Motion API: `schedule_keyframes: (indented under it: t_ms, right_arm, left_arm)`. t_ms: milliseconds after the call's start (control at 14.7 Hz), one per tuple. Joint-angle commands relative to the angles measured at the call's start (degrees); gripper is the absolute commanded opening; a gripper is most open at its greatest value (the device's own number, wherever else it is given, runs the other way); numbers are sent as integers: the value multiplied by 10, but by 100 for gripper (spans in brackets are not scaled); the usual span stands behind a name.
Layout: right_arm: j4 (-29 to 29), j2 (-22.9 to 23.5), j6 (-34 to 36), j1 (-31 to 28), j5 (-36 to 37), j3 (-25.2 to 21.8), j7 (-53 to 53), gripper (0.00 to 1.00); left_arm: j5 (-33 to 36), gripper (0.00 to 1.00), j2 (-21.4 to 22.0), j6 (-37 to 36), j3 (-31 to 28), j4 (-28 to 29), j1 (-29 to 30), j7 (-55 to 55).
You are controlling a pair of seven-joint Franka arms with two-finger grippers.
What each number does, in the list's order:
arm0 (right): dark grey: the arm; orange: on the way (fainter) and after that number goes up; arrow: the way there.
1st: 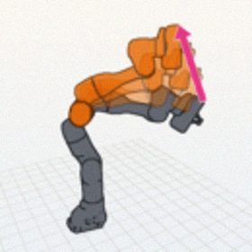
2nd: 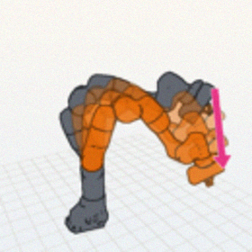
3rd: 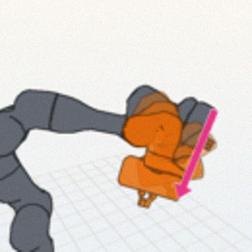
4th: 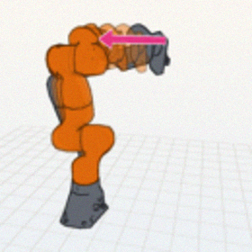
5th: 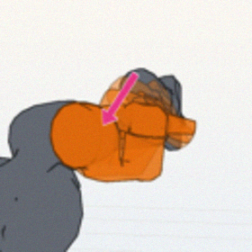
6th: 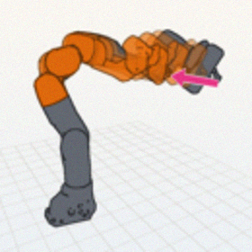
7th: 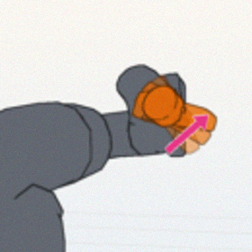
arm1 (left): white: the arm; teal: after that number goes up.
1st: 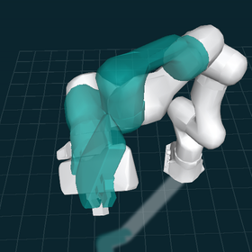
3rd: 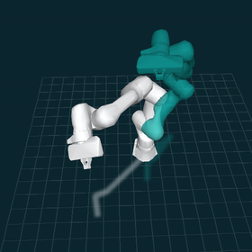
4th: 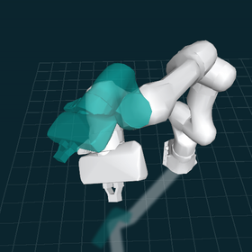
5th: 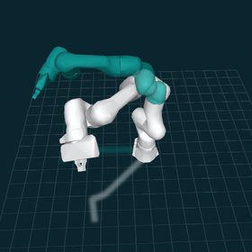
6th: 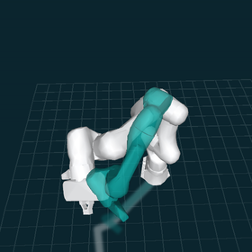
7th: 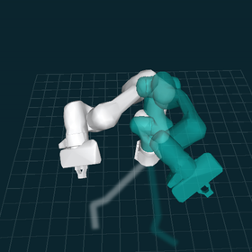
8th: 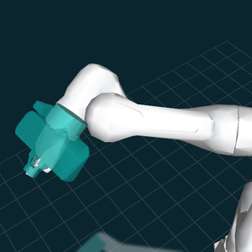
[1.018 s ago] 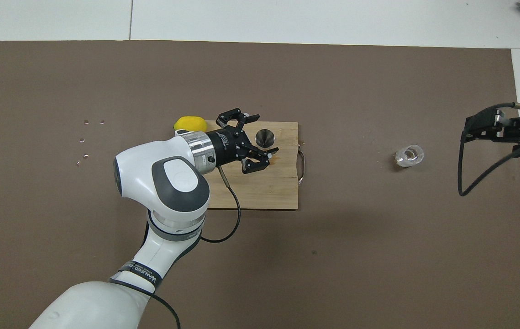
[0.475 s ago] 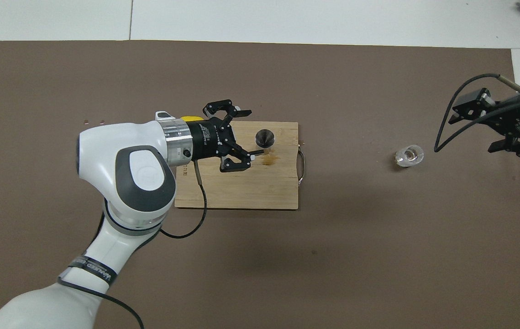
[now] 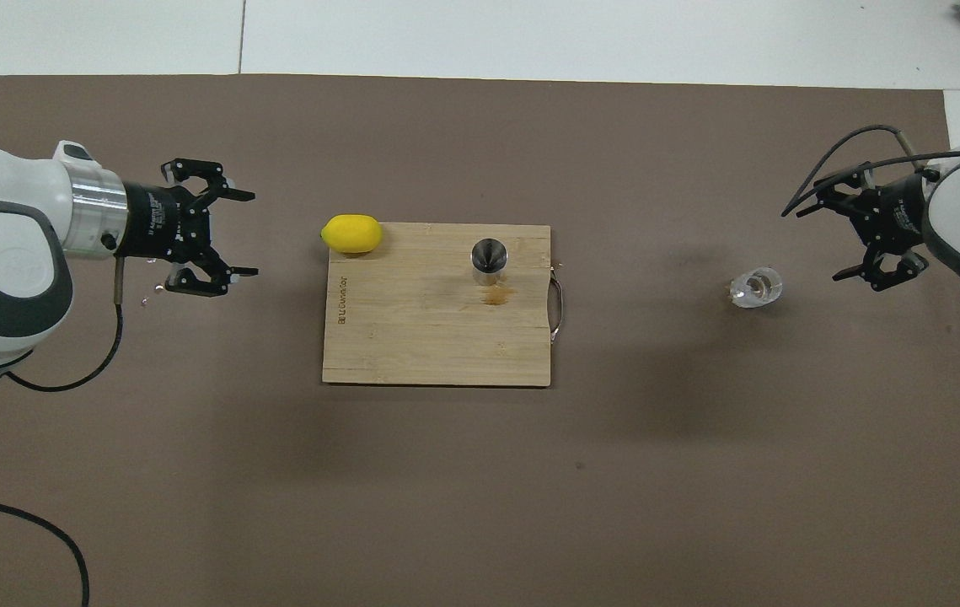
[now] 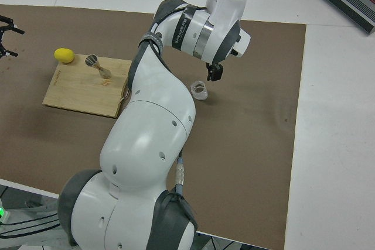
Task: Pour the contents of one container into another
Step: 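Retract the left gripper while the right gripper reaches the clear glass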
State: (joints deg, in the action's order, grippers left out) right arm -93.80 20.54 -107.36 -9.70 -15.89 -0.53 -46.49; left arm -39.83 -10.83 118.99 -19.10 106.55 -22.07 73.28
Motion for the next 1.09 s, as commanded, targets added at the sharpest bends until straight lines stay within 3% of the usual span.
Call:
schedule_keyframes:
  t_ms: [0,136,475,1018]
  right_arm:
    - [-3,26,-10,-22,-23,6,-1,100]
    - [-1,47,-14,-37,-70,6,18,100]
    - [-7,82,-18,-52,-105,6,41,100]
    - [-64,74,-21,-52,-147,6,59,100]
  left_arm:
    - [82,100,4,-6,8,-17,35,-4]
    - [102,100,4,4,5,-32,54,-12]
    - [110,100,2,-5,2,-52,117,-168]
    - [263,100,6,-41,9,-79,135,-461]
